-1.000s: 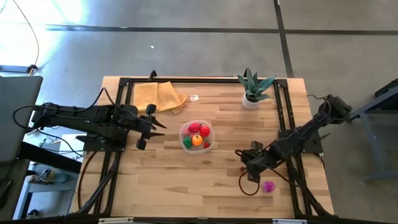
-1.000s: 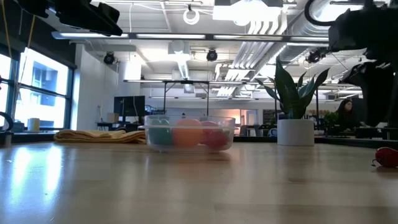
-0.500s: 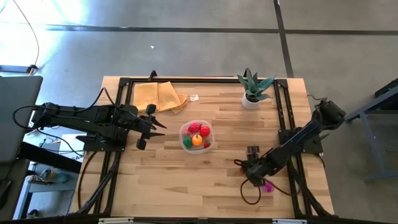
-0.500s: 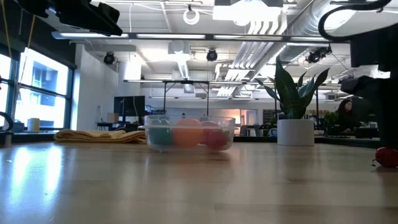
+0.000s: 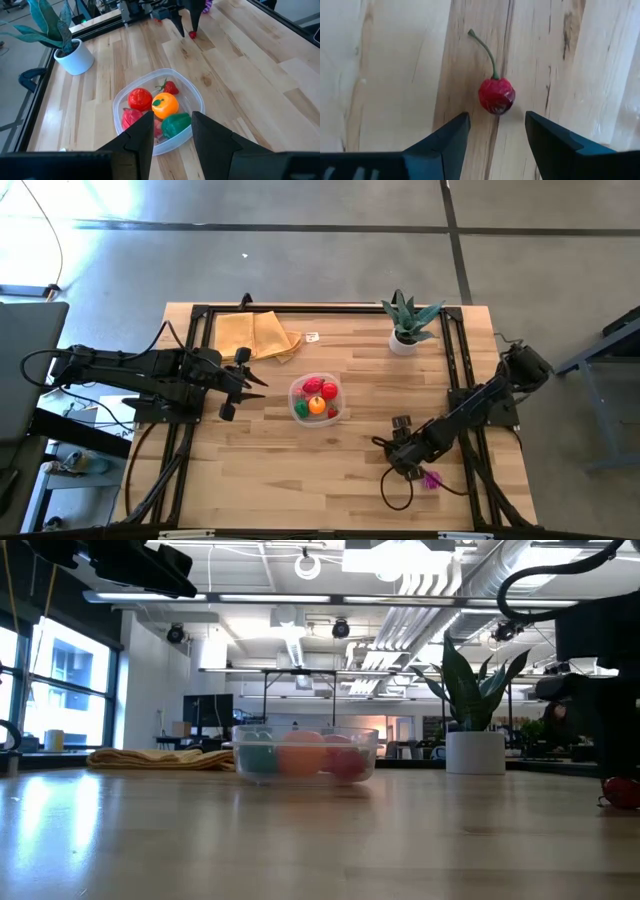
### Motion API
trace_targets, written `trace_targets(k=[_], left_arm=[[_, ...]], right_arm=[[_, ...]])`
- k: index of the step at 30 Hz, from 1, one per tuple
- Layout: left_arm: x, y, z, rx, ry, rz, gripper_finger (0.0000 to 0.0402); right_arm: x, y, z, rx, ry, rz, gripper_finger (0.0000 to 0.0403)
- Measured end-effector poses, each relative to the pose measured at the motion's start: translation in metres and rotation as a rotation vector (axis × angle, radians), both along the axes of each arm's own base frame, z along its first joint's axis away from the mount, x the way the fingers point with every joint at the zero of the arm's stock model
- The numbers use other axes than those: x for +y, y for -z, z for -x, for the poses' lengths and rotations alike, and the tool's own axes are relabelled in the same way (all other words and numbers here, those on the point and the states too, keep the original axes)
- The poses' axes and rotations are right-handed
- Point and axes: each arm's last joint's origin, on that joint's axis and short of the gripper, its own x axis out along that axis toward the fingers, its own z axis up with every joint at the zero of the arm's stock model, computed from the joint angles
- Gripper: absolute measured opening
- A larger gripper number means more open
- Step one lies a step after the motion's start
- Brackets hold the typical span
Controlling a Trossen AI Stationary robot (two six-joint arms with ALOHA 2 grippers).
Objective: Pick and placing Produce into tupperware
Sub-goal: Put the left red cherry into the transparent bin
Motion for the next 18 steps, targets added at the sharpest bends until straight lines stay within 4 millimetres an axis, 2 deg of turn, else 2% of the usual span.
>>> trace_targets(k=[18], left_arm=[[0.0000,0.0000,0.0000,0.000,0.000,0.000,0.0120]], right_arm=[[-0.0024,-0.0006,-0.0094,-0.041,0.011,-0.056,0.0192]])
